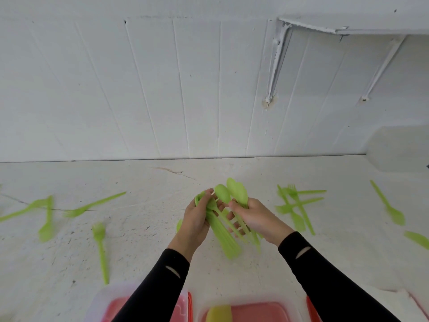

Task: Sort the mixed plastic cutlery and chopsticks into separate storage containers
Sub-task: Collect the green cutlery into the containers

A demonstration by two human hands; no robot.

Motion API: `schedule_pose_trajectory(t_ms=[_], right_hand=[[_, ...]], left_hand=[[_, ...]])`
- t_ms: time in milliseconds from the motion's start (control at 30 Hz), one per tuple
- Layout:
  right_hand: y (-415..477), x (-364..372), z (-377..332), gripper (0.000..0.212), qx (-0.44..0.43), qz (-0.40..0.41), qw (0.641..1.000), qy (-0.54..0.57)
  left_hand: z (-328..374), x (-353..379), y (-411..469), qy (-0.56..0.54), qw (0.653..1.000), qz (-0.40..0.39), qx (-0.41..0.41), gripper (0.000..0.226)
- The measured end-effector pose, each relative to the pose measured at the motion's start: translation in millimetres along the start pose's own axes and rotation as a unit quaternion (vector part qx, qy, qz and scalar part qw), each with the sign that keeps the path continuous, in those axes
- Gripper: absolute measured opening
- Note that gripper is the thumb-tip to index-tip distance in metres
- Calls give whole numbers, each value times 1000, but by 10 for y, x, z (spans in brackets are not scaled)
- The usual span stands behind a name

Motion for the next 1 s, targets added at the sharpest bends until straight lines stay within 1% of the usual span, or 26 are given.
schedule_pose_trajectory(t_ms=[67,200,267,367,433,467,533,633,700,800,867,900,933,1000], right_hand=[[13,-25,9,21,-7,24,1000,-9],[21,-50,-19,14,-38,45,998,2],[16,-67,-45,16,-61,63,995,-42],[51,-60,-11,11,-82,67,990,-92],[65,-35,13,10,-77,55,990,-103],[64,-18,19,11,-74,45,991,-103],[56,12,31,21,-64,32,992,-107],[72,36,61,37,-43,29,992,-117],[100,27,55,33,-50,36,993,-100],[86,-21,7,28,-67,66,991,-90],[65,-70,-13,25,-79,101,983,-133],[56,-78,-12,23,-75,107,980,-149],[51,-75,2,21,-63,97,983,-145],[60,-49,24,13,-32,62,993,-97]], left_hand=[[-1,-18,4,-23,999,27,1,20],[-20,-34,-1,-7,999,54,6,13],[-30,-41,8,-6,999,54,7,26],[-63,0,12,4,1000,4,-1,52],[-71,23,3,19,999,-27,5,57],[-68,24,2,29,999,-33,9,57],[-51,33,-7,44,998,-40,10,50],[-63,36,-20,53,998,-32,6,31],[-75,-3,-14,53,999,-9,7,24],[-69,-30,-10,25,1000,9,8,26],[-51,-26,-17,-2,1000,13,15,28],[-44,-21,-19,-6,1000,12,18,28],[-42,-19,-20,-5,1000,10,19,28],[-45,-9,-21,1,1000,4,17,32]])
Point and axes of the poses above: each hand's wrist, its own y-axis towards the middle knuckle, its own x-axis out of the palm, z = x × y, the point moved 5 cm from there along y, towards the middle knuckle, and after that the axes turned 5 degrees about x, right-handed, at the moved point
